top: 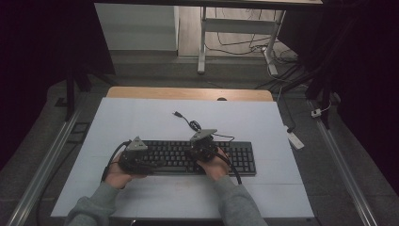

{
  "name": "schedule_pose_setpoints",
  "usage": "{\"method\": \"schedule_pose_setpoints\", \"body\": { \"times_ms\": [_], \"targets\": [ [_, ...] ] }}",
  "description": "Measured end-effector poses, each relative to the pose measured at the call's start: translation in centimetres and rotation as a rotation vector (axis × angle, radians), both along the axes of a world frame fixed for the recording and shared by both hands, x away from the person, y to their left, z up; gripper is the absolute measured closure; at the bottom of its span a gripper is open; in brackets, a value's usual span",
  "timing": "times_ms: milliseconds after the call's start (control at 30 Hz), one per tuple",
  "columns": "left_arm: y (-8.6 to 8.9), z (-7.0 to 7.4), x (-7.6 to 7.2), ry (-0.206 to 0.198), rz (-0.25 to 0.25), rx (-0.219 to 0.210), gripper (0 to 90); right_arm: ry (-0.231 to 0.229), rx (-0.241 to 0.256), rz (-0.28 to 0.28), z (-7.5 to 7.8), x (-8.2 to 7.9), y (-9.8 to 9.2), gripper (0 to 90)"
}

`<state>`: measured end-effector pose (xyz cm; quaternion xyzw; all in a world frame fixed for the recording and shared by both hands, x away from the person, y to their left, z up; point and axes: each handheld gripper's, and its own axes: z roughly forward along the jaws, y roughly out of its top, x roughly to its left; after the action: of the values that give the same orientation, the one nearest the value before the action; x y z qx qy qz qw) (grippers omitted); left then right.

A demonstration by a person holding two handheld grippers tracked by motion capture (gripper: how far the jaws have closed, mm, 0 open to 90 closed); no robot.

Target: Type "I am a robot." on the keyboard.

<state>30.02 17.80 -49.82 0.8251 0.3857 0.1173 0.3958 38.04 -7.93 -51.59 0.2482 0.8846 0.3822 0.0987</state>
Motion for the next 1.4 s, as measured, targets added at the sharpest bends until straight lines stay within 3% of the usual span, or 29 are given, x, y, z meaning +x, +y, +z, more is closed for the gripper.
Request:
{"method": "schedule_pose_setpoints", "body": {
  "times_ms": [367, 633, 833, 1133, 1400],
  "targets": [
    [0.1, 0.0, 0.0, -0.004, 0.011, -0.004, 25.3, -0.044, 0.054, 0.002, 1.6, -1.0, -1.4, 89.3],
    [0.3, 0.0, 0.1, -0.005, 0.023, -0.005, 25.5, -0.061, 0.087, -0.022, 2.3, -2.9, -4.1, 69.2],
    [0.4, -0.1, 0.2, -0.001, 0.033, 0.000, 25.8, -0.078, 0.098, -0.046, 2.6, -4.3, -6.6, 61.9],
    [0.3, -0.2, 0.3, 0.003, 0.037, 0.004, 26.1, -0.091, 0.113, -0.079, 2.1, -5.8, -9.6, 59.4],
    [0.4, -0.1, 0.2, -0.003, 0.038, 0.002, 26.3, -0.093, 0.121, -0.080, 1.9, -6.2, -10.6, 59.0]
  ]
}}
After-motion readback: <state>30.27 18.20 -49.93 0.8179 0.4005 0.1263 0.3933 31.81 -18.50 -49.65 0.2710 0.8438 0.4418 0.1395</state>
